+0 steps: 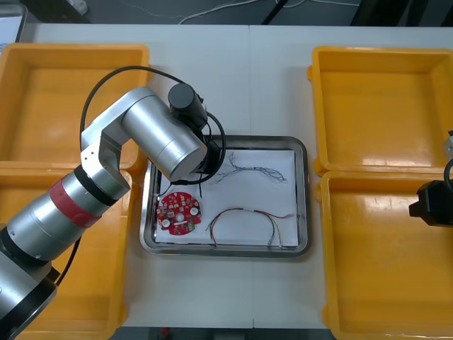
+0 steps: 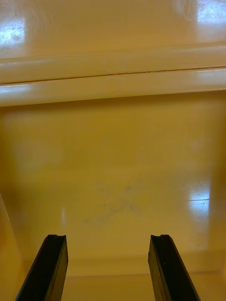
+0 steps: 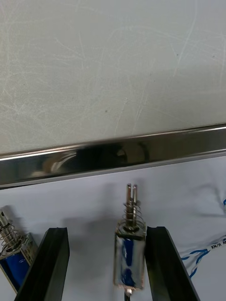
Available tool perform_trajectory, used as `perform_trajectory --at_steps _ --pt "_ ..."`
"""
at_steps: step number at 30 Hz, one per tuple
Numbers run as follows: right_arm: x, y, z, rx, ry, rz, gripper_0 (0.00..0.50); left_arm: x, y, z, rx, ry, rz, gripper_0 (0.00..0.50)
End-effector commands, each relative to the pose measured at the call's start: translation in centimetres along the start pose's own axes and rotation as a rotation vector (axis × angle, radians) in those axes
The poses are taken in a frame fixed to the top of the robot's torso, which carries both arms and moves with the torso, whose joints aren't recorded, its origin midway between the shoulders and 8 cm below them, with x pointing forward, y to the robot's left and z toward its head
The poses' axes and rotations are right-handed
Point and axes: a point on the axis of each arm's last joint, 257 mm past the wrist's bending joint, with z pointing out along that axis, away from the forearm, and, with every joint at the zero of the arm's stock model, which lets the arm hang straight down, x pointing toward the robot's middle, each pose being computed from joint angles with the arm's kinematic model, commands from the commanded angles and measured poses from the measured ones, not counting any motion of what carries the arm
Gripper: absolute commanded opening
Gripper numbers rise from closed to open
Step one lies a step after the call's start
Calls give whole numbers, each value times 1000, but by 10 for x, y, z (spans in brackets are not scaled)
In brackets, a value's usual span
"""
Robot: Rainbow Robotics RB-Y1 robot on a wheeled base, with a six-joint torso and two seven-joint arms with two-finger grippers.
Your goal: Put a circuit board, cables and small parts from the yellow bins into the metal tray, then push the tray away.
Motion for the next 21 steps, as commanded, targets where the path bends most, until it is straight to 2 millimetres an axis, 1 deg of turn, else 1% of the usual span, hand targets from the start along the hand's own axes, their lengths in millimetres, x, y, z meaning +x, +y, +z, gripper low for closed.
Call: perform_trajectory --at_steps 1,4,8,17,19,21 --pt "-5 -5 -9 8 -33 11 500 2 -21 -5 50 -8 -85 474" --pt "-5 -5 -9 8 -33 11 500 3 -19 -5 43 -6 -83 473" --pt "-5 -5 -9 8 -33 11 500 4 -13 -12 28 4 -89 472" --pt "-5 -5 -9 8 -33 11 500 2 -16 -46 57 32 -102 472" --pt "-5 -5 -9 8 -33 11 500 1 -16 -53 63 35 -101 474" --pt "-5 -5 -9 8 -33 11 500 -4 -13 -62 62 37 -104 475"
